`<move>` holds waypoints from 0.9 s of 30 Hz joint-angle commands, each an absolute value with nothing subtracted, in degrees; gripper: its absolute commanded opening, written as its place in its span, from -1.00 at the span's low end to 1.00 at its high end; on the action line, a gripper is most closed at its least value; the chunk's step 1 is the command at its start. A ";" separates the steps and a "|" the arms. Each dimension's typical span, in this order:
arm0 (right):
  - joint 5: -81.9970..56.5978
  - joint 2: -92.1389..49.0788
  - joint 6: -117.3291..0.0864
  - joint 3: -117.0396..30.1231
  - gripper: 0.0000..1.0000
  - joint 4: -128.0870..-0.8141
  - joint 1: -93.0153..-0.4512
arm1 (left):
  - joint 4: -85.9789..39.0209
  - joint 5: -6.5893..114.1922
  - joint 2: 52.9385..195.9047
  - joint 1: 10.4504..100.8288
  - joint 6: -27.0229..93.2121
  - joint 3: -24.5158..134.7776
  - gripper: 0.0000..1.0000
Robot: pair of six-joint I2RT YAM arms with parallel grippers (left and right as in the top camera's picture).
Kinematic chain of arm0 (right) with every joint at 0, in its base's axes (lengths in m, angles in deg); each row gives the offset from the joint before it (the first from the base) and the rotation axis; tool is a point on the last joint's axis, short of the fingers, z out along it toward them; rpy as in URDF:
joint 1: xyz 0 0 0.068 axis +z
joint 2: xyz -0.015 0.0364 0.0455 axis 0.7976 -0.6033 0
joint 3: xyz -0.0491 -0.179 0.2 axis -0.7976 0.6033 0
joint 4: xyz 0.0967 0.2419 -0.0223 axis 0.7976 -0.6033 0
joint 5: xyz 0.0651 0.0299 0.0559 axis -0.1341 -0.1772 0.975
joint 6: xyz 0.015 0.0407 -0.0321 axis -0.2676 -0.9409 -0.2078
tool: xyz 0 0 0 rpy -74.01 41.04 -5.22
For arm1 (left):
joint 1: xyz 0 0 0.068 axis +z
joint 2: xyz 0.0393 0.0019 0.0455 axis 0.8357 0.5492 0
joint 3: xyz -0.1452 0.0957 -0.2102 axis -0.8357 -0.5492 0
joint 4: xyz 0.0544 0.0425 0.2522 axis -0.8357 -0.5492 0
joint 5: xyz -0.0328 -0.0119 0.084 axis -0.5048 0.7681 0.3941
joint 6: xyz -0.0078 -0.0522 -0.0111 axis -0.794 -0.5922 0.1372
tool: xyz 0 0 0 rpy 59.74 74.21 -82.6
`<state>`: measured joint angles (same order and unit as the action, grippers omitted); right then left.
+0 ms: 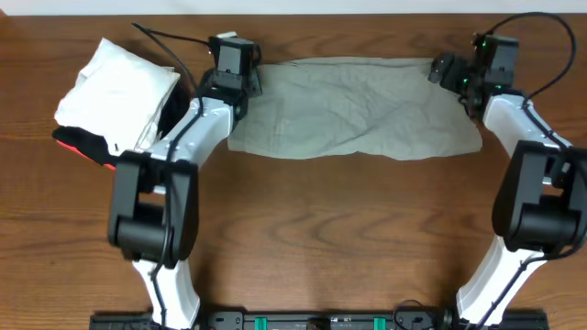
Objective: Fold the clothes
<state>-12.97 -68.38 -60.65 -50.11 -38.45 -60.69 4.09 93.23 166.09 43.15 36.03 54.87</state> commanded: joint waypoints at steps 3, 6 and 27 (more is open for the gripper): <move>-8.25 -61.12 -57.68 -53.96 0.91 -47.11 -60.32 | -4.30 94.08 157.92 43.52 35.53 56.97 0.21; -8.23 -58.92 -54.42 -53.96 0.50 -56.16 -60.32 | -13.35 91.11 157.00 43.50 34.33 56.94 0.21; -1.17 -59.77 -45.44 -42.62 -0.97 -60.44 -50.68 | -19.51 65.58 168.39 40.74 35.03 55.61 -0.38</move>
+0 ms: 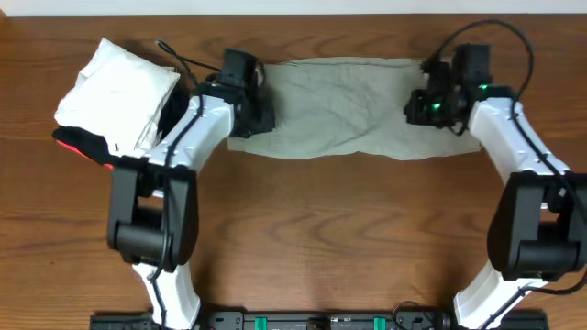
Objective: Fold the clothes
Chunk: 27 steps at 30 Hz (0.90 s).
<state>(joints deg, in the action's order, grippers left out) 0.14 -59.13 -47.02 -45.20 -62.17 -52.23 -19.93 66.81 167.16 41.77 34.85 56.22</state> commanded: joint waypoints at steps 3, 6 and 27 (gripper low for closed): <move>-1.48 -59.77 -45.46 -38.66 -0.97 -55.98 -49.52 | -19.45 65.93 168.74 39.91 35.01 55.61 -0.38; -1.43 -59.77 -45.51 -35.25 -0.97 -52.96 -49.43 | -19.64 67.79 168.74 39.30 34.99 55.61 -0.38; -4.23 -59.79 -47.91 -24.13 -0.98 -47.83 -49.50 | -26.05 73.34 174.07 37.95 34.96 54.98 -0.81</move>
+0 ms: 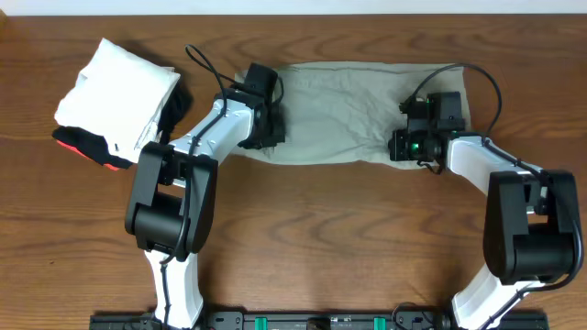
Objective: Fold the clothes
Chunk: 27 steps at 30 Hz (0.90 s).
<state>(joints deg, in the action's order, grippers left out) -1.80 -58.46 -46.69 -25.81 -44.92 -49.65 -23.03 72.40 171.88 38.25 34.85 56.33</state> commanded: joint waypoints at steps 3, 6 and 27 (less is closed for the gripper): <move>-3.77 -59.73 -50.56 -24.13 -0.98 -50.47 -49.50 | -29.35 73.36 174.07 37.42 34.96 54.98 -0.83; -3.79 -59.38 -53.75 -24.15 -0.98 -53.01 -49.50 | -32.93 73.34 173.96 36.31 34.72 54.98 -0.85; -6.70 -45.78 -57.31 -24.21 -0.98 -81.16 -49.50 | -46.92 82.57 161.15 23.83 26.77 54.98 -0.88</move>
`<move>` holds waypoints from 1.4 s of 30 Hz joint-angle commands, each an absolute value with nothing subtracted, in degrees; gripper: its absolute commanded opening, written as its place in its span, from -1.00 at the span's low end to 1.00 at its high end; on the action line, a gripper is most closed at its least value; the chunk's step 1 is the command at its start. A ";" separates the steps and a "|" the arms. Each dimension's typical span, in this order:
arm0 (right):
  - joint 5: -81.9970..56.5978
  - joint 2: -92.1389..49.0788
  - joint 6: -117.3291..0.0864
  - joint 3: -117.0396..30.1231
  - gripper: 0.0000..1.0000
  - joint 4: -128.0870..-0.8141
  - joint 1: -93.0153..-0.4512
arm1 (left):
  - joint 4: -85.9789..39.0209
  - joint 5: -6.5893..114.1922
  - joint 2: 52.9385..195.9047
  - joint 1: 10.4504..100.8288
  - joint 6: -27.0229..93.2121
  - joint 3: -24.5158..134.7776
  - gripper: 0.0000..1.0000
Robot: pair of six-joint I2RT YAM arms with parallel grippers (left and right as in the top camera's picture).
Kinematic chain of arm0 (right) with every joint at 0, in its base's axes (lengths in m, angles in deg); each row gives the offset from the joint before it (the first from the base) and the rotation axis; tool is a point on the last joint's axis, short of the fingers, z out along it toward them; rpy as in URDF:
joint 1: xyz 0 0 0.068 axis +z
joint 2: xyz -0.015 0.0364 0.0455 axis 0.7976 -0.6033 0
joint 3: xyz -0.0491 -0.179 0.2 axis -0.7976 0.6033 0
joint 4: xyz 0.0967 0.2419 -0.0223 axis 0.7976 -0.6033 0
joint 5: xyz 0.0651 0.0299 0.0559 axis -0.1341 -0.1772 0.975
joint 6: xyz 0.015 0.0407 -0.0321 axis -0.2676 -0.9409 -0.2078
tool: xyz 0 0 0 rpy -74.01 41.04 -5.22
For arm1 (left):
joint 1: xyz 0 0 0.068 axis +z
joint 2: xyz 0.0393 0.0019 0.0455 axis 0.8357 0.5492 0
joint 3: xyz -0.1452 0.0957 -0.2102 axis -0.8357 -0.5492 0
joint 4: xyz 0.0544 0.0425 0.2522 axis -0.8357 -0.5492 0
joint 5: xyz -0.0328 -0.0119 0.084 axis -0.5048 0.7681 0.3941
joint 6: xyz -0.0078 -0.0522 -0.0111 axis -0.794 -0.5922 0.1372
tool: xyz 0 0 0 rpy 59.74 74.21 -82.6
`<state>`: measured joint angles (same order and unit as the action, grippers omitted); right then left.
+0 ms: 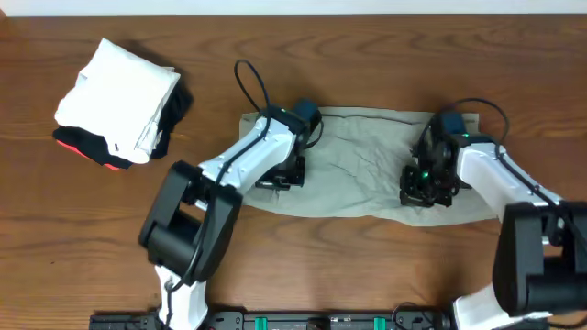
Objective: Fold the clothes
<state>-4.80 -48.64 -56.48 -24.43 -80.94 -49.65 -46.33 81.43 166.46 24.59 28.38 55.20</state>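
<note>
A grey-green cloth (pixel 362 165) lies spread and wrinkled on the wooden table (pixel 367 275), right of centre. My left gripper (pixel 280 180) is pressed down on its left part, close to the front-left edge. Over its right part sits my right gripper (pixel 422 196), just behind the front edge. Both point straight down, and the wrists hide the fingertips from above. Each appears shut on the fabric.
A pile of folded clothes (pixel 115 101), white on top with black and red beneath, sits at the back left. The arm bases stand along the front edge of the table.
Both grippers have moved toward the front of the table and the left one further right. The cloth has shifted forward with them, its far edge now well off the table's back edge.
At first both grippers were at the cloth's far corners by the back edge. They then stood over the cloth's sides, then near its front edge with the cloth slightly narrower. Now the whole cloth lies closer to the front under both grippers.
</note>
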 commanded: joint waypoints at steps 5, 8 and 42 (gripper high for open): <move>-4.62 -41.34 -57.27 -25.59 -0.97 -80.72 -49.48 | -46.79 82.57 152.87 23.54 26.77 54.98 -0.88; 0.45 -39.22 -55.95 -26.84 -0.98 -80.48 -49.30 | -46.79 82.59 149.04 24.00 26.77 54.98 -0.88; -2.74 -47.99 -55.82 -27.10 -0.97 -71.41 -33.46 | -44.71 85.91 147.14 35.06 26.18 50.30 0.32</move>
<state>-1.89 -44.69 -56.22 -26.53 -71.52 -35.42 -44.89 84.86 146.57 33.79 26.68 51.50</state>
